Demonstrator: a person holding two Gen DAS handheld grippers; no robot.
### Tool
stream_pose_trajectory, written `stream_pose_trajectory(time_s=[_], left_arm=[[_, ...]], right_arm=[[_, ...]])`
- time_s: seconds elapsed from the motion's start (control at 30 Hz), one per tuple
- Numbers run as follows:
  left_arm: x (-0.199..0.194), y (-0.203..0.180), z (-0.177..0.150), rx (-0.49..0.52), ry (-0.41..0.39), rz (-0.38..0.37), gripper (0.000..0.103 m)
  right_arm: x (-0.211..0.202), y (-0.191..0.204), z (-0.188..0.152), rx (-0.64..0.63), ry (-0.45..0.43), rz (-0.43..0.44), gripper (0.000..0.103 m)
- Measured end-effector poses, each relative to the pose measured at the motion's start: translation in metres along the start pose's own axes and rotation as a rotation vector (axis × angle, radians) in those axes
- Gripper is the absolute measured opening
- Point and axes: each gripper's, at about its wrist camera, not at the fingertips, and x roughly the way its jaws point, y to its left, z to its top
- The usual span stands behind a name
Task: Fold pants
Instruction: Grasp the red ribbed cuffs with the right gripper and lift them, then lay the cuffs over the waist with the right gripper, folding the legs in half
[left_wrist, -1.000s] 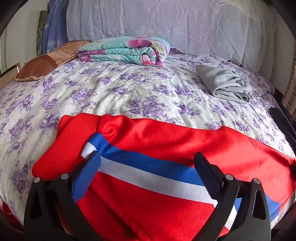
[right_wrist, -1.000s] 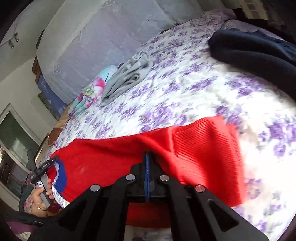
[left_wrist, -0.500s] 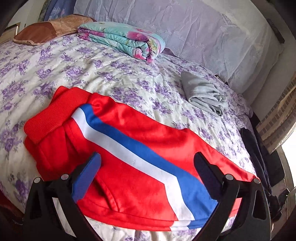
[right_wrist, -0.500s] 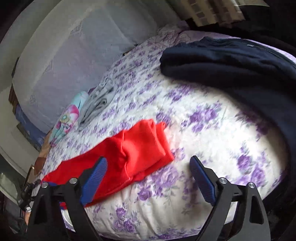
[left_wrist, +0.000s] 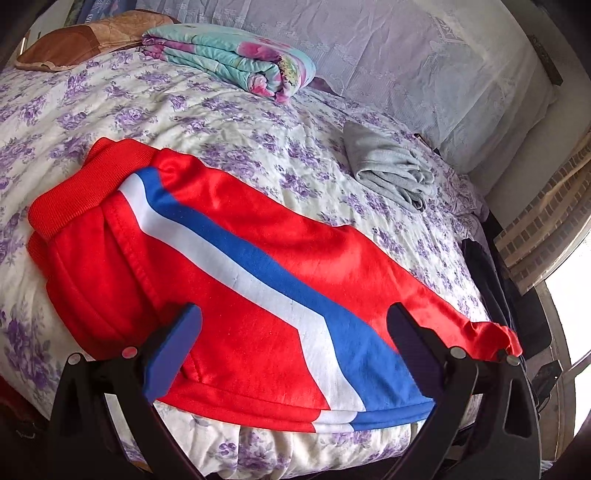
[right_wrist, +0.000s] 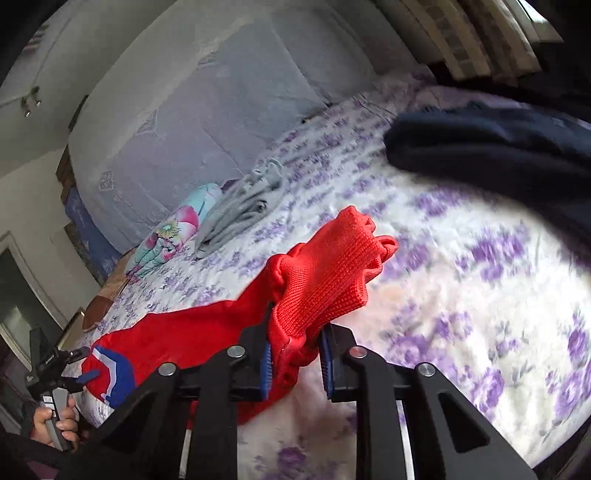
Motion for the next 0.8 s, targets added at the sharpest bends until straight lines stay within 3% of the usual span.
stream_pose_trajectory(time_s=[0.13, 0.2, 0.27, 0.3, 0.33, 0.37, 0.4, 0.47, 0.63, 0.7, 0.77, 0.8], left_arm=[[-0.012, 0.005, -0.002, -0.016, -0.023, -0.011, 0.098], [-0.019, 0.009, -0.005, -0.027, -0.039, -0.010, 0.098], [-0.025, 0.014, -0.009, -0.042, -0.050, -0.007, 0.098], [-0.027, 0.018, -0.011, -0.051, -0.052, -0.008, 0.098], [-0.029, 0.021, -0.013, -0.061, -0.053, -0.011, 0.098], [-0.031, 0.024, -0.015, -0.067, -0.053, -0.013, 0.098], [-0.034, 0.025, -0.017, -0.069, -0.054, -0.014, 0.098], [-0.039, 0.027, -0.021, -0.059, -0.054, 0.002, 0.098], [-0.038, 0.039, -0.024, -0.066, -0.039, 0.033, 0.098], [-0.035, 0.042, -0.023, -0.081, -0.037, 0.023, 0.098], [-0.034, 0.041, -0.023, -0.081, -0.052, 0.024, 0.098], [-0.033, 0.039, -0.023, -0.079, -0.053, 0.024, 0.098]], right_arm=[[0.013, 0.108, 0.019, -0.366, 0.041, 0.059, 0.020], [0.039, 0.160, 0.008, -0.529, 0.133, 0.077, 0.020], [0.070, 0.200, -0.021, -0.661, 0.237, 0.090, 0.027], [0.088, 0.215, -0.042, -0.725, 0.298, 0.101, 0.042], [0.103, 0.226, -0.066, -0.788, 0.359, 0.106, 0.066], [0.112, 0.232, -0.086, -0.843, 0.382, 0.094, 0.073], [0.107, 0.235, -0.098, -0.885, 0.315, 0.067, 0.079], [0.092, 0.237, -0.096, -0.887, 0.275, 0.107, 0.079], [0.056, 0.222, -0.054, -0.735, 0.230, 0.265, 0.079], [0.056, 0.220, -0.042, -0.709, 0.237, 0.269, 0.079], [0.070, 0.222, -0.038, -0.719, 0.272, 0.240, 0.073], [0.079, 0.225, -0.040, -0.733, 0.305, 0.242, 0.063]])
